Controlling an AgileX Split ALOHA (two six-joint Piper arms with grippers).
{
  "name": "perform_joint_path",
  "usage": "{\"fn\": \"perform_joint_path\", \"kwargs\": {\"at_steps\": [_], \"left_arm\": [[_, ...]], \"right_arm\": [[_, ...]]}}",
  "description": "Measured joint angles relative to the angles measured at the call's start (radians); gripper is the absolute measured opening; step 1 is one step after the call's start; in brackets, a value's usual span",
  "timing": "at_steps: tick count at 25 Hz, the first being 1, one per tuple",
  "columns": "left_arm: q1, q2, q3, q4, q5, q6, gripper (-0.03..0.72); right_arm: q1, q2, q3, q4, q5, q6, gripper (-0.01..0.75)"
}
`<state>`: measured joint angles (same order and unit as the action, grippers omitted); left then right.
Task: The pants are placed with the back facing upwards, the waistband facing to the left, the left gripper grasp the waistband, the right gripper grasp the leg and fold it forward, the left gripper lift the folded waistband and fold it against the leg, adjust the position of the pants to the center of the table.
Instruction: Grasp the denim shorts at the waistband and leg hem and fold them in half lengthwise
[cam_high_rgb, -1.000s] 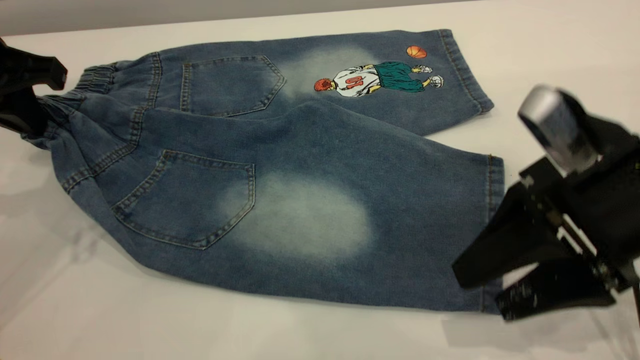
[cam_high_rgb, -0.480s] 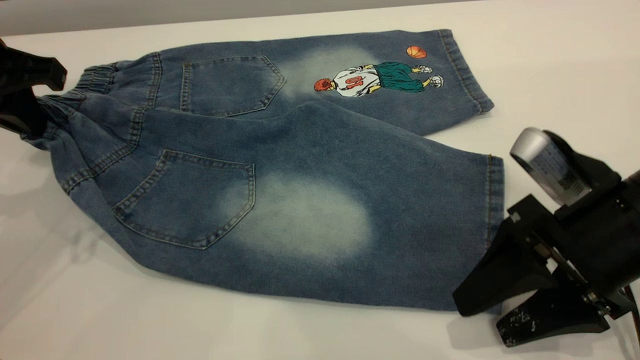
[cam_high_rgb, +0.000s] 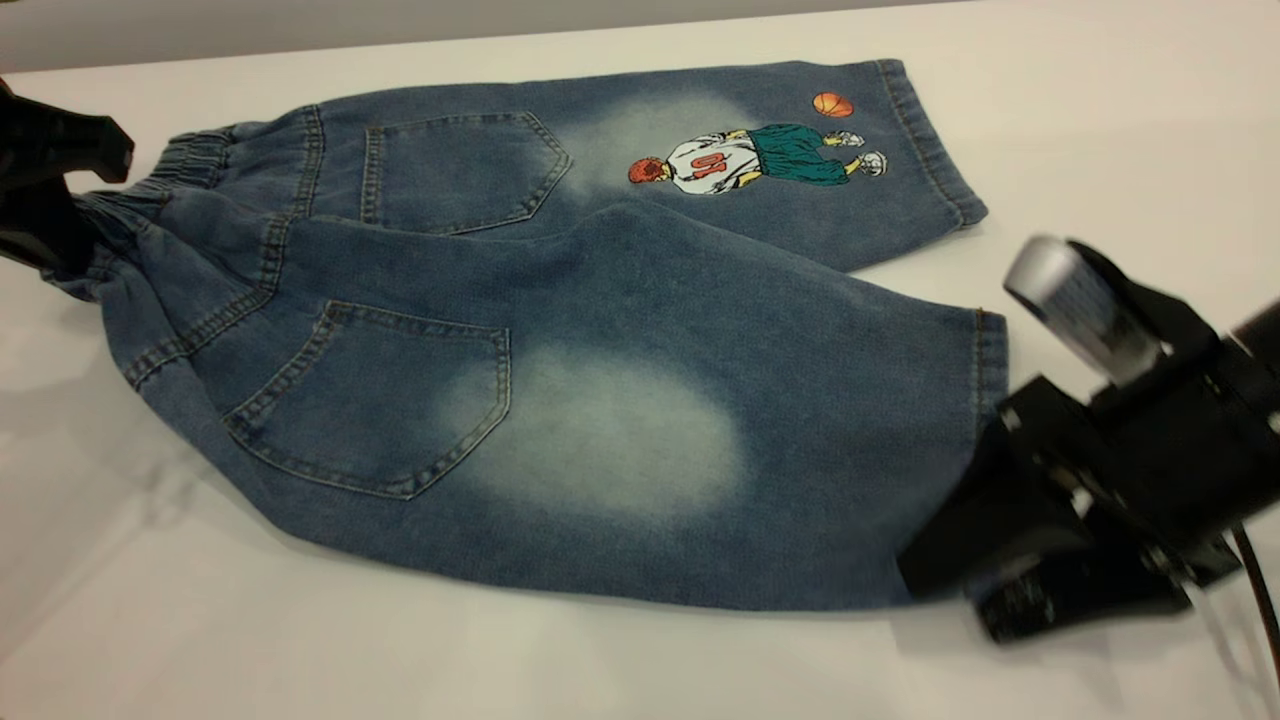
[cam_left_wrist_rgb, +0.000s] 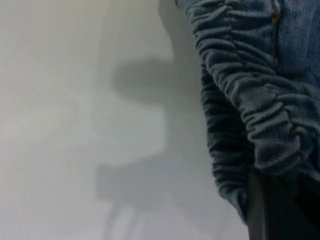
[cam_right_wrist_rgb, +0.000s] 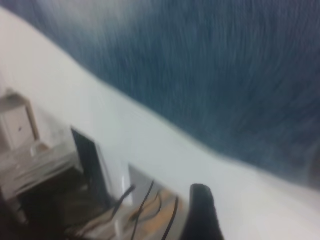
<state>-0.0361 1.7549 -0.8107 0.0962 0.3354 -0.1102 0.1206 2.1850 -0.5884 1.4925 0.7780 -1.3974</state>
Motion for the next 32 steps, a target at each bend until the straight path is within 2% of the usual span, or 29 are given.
{"fn": "perform_joint_path", "kwargs": {"at_steps": [7,16,18,21,27,29,32], "left_arm": [[0.0,0.0,0.0,0.001,0.001,0.0,0.078],[0.0,0.0,0.0,0.001,0.002,0.001,0.078],[0.0,0.0,0.0,0.001,0.002,0.001,0.078],[0.0,0.0,0.0,0.001,0.001,0.001,0.078],[0.0,0.0,0.0,0.001,0.001,0.001,0.078],[0.0,0.0,0.0,0.001,0.002,0.001,0.078],[0.0,0.0,0.0,0.0,0.002,0.001,0.078]], "right_arm": [[0.0,0.003,-0.04,0.111,0.013,-0.116,0.456],[-0.001,0.004,-0.048,0.129,0.063,-0.163,0.444],[-0.001,0.003,-0.048,0.113,0.112,-0.161,0.413],[-0.001,0.002,-0.048,0.071,0.144,-0.134,0.326],[-0.001,0.0,-0.048,0.051,0.141,-0.126,0.094],[-0.001,0.0,-0.048,0.052,0.141,-0.126,0.074],[-0.001,0.0,-0.048,0.055,0.141,-0.126,0.099]]}}
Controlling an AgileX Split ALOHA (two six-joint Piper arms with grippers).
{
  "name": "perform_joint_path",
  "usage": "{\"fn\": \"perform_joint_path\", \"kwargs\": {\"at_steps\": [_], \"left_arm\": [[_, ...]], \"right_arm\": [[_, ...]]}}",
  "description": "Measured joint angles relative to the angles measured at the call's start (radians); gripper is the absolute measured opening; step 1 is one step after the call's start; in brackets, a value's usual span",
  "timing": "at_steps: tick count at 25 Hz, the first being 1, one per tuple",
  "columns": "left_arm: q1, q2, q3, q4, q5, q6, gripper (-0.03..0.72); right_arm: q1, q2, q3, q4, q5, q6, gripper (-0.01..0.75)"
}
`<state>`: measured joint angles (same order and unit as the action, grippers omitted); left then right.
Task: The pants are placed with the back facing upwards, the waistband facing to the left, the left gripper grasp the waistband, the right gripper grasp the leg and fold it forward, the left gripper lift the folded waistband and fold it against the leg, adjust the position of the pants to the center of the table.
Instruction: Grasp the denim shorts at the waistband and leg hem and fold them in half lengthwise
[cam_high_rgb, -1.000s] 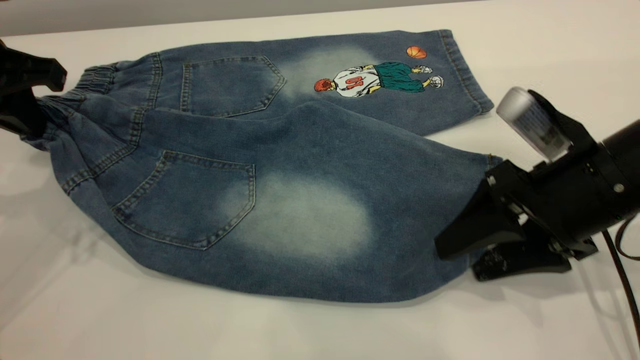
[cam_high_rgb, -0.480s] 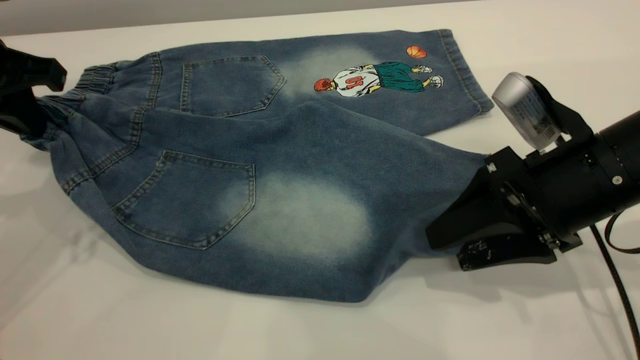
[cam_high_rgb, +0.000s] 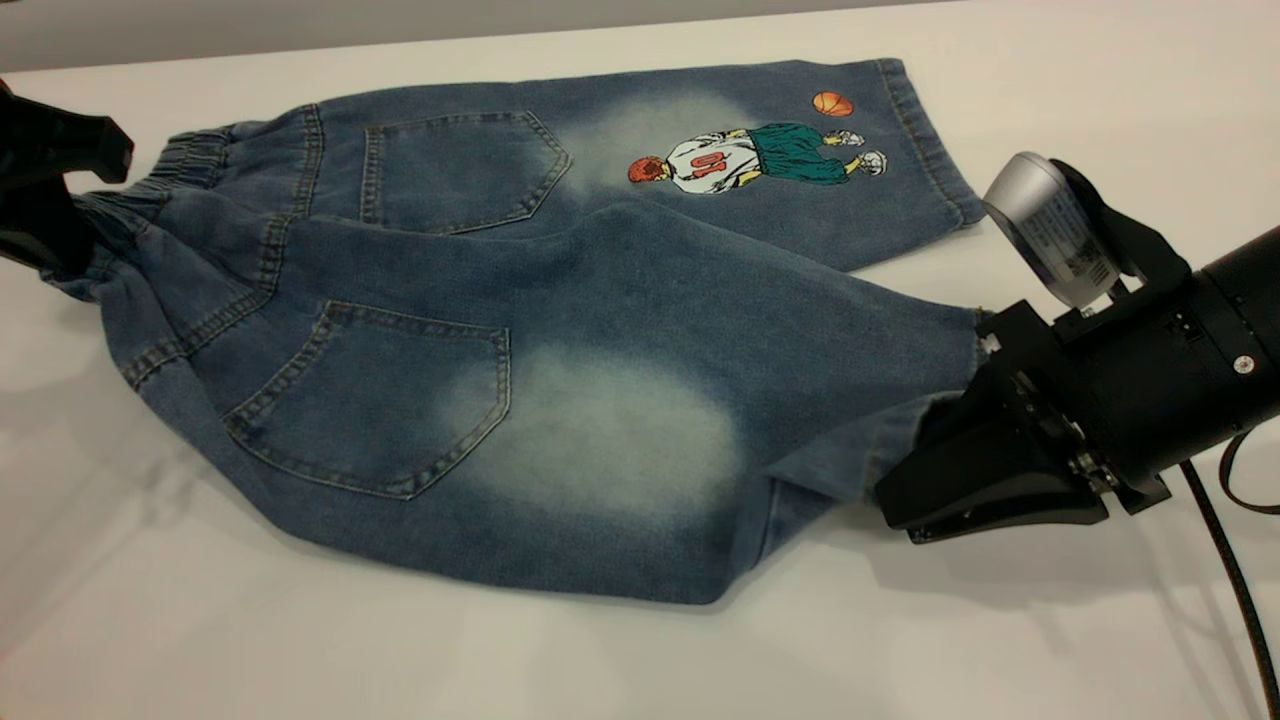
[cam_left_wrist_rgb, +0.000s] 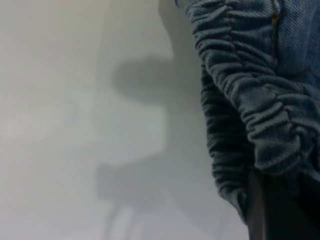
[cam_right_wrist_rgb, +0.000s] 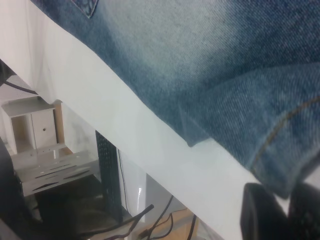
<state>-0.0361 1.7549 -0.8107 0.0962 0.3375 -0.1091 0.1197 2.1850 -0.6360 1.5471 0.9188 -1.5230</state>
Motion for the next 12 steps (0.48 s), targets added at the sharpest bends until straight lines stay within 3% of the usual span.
{"fn": "perform_joint_path", "kwargs": {"at_steps": [7,12], "left_arm": [[0.0,0.0,0.0,-0.001,0.002,0.0,0.078],[0.0,0.0,0.0,-0.001,0.002,0.0,0.078]], "right_arm": [[0.0,0.0,0.0,0.026,0.0,-0.016,0.322],[0.0,0.0,0.0,0.027,0.0,-0.016,0.337]]}}
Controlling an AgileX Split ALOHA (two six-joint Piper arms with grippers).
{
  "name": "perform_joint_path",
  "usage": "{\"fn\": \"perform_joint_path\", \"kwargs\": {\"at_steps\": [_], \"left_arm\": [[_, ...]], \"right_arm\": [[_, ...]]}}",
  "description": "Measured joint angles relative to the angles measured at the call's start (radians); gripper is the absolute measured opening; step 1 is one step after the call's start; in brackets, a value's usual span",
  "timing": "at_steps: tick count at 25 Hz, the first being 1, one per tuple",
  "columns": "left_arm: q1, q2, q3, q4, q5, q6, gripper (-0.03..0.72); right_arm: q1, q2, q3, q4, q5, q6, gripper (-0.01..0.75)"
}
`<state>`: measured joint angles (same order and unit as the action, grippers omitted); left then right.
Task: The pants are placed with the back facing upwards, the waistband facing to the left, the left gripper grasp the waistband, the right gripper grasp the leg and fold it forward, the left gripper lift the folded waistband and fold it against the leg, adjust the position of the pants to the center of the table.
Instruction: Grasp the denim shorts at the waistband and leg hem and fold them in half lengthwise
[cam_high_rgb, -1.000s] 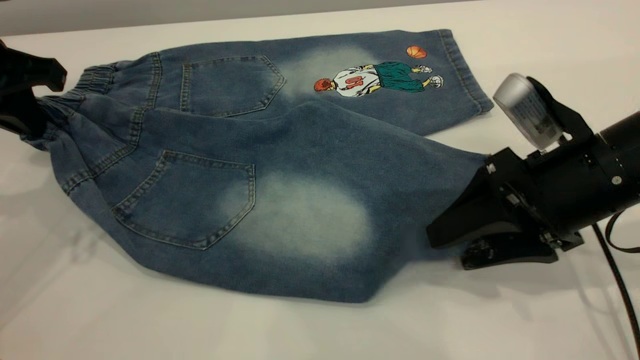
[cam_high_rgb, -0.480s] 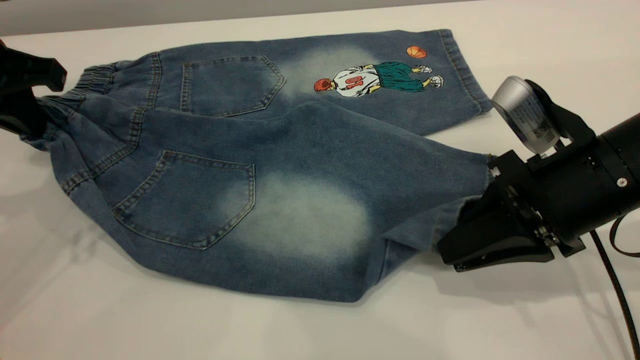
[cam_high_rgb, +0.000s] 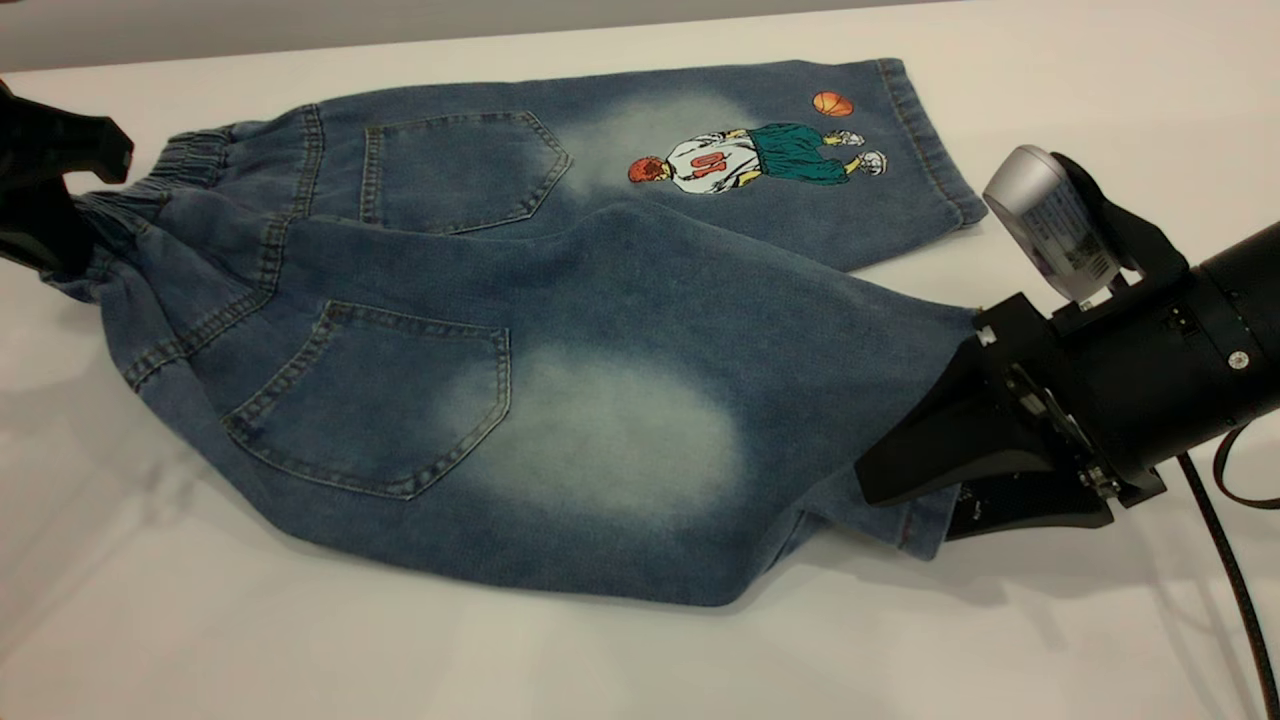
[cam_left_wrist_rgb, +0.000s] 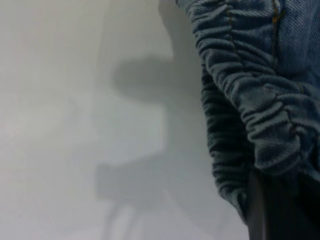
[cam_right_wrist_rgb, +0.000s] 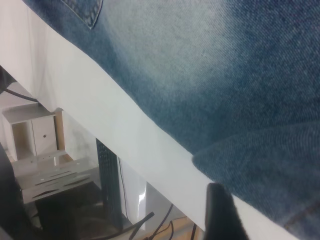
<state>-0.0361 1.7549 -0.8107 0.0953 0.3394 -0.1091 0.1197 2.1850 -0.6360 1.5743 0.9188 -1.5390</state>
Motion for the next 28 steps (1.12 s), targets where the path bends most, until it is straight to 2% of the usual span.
{"fn": "perform_joint_path", "kwargs": {"at_steps": [2,8,11,17,23,28], "left_arm": [[0.0,0.0,0.0,0.0,0.0,0.0,0.078],[0.0,0.0,0.0,-0.001,0.0,0.0,0.078],[0.0,0.0,0.0,-0.001,0.001,-0.004,0.078],[0.0,-0.001,-0.025,-0.029,0.046,-0.005,0.078],[0.0,-0.001,-0.118,-0.029,0.158,-0.004,0.078],[0.0,-0.002,-0.199,-0.03,0.216,-0.001,0.078]], "right_arm": [[0.0,0.0,0.0,-0.001,0.0,0.0,0.294],[0.001,0.0,0.0,-0.028,0.007,0.0,0.086],[0.001,0.0,0.0,-0.019,0.007,0.0,0.018],[0.001,-0.037,-0.026,0.018,-0.017,-0.014,0.009],[0.001,-0.148,-0.079,-0.014,-0.095,0.039,0.009],[0.001,-0.182,-0.127,-0.023,-0.097,0.071,0.009]]}}
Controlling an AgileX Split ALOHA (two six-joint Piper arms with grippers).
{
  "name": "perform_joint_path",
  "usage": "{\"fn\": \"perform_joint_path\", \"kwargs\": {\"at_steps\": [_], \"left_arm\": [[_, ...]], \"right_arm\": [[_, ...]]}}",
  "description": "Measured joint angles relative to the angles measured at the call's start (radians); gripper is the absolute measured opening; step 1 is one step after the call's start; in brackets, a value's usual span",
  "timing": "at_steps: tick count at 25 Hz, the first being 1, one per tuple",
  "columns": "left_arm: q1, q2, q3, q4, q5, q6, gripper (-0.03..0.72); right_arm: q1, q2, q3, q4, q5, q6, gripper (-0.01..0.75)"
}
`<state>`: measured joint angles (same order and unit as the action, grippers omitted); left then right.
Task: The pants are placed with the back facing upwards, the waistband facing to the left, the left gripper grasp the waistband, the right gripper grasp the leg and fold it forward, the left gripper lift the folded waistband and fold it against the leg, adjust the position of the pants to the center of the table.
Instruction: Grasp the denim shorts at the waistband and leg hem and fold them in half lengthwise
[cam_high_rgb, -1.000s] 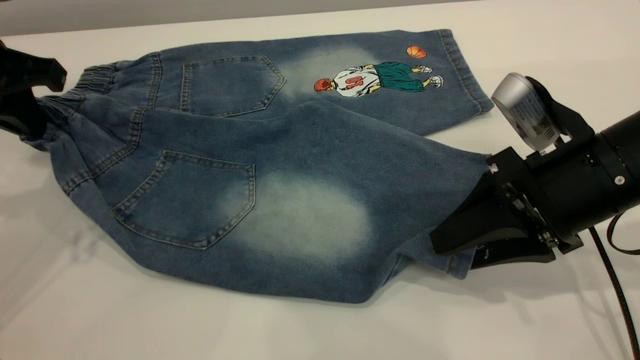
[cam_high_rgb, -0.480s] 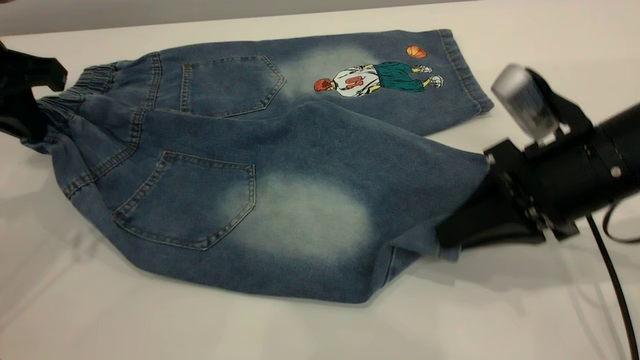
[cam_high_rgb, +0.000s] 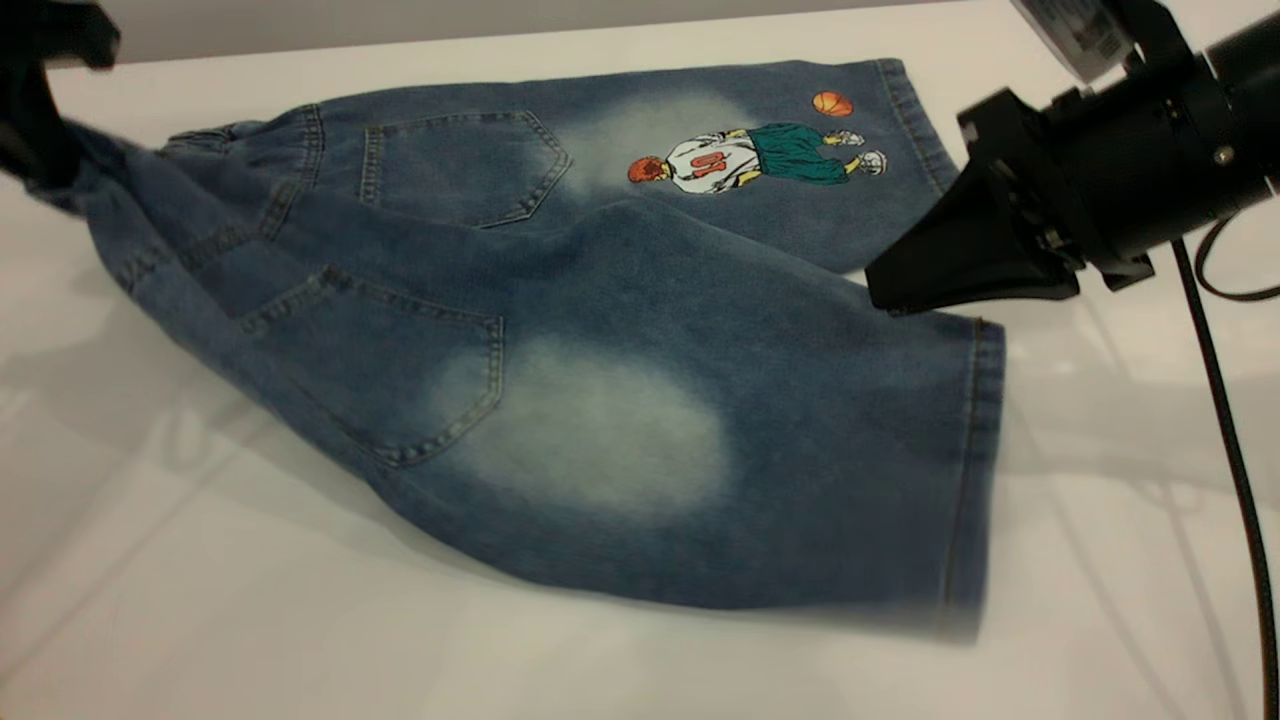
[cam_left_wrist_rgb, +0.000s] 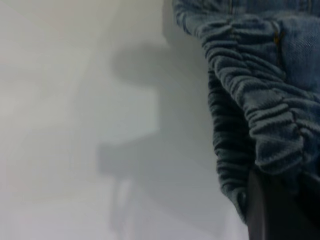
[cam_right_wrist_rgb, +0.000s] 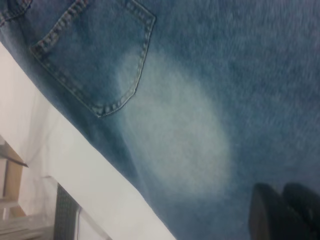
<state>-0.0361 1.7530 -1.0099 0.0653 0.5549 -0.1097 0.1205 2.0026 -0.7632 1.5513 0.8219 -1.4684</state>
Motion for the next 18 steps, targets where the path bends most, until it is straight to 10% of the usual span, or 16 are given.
{"fn": "perform_joint_path", "kwargs": {"at_steps": [9,18], "left_arm": [[0.0,0.0,-0.025,0.0,0.029,0.005,0.078],[0.0,0.0,-0.024,-0.017,0.015,0.052,0.078]], "right_arm": [[0.0,0.002,0.0,-0.19,0.099,0.167,0.065],[0.091,0.002,0.113,-0.234,0.147,0.258,0.433]]}}
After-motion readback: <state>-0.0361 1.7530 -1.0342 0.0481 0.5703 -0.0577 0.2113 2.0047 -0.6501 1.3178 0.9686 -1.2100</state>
